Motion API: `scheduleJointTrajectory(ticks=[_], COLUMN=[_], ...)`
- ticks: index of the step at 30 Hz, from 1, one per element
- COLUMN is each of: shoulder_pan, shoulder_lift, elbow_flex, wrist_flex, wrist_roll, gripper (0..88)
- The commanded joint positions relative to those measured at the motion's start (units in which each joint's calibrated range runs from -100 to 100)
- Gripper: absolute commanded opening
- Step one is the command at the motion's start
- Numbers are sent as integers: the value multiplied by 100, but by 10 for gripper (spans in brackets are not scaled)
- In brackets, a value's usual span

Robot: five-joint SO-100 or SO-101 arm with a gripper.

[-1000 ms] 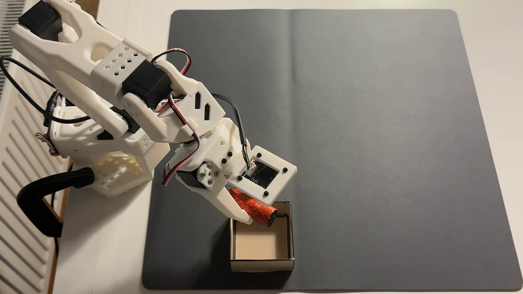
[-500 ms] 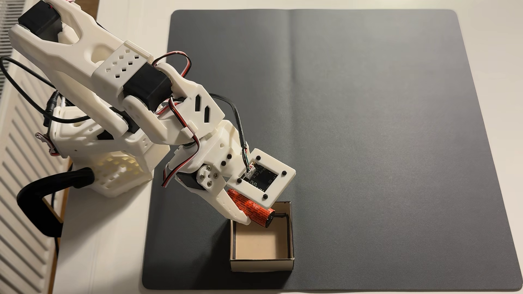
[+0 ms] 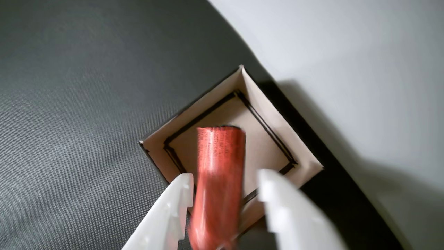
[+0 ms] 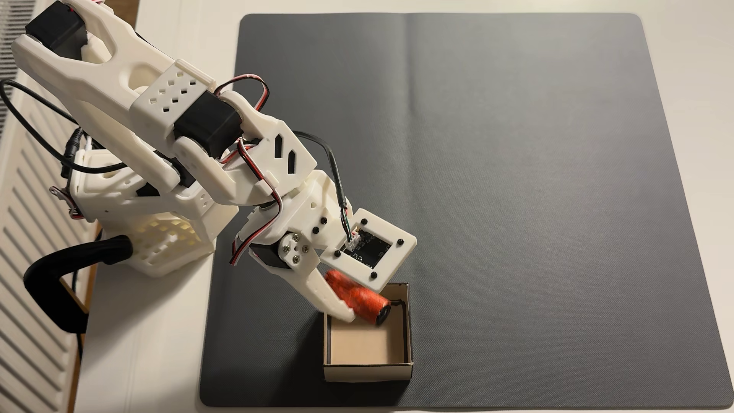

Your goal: Pick the red object and place it in the box

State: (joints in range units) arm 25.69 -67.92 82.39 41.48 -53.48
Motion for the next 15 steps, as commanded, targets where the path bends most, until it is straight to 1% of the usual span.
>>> scheduleJointTrajectory(ticks=[1, 5, 7, 11, 15], shoulder_pan=[-52, -52, -126, -520, -1091], shoulder_lift=[-88, -88, -88, -96, -105], elbow_flex=[47, 29, 10, -17, -207], wrist_flex=[-83, -83, -83, -48, 13], wrist_roll=[-13, -13, -13, -55, -352], gripper=[214, 239, 233, 233, 233])
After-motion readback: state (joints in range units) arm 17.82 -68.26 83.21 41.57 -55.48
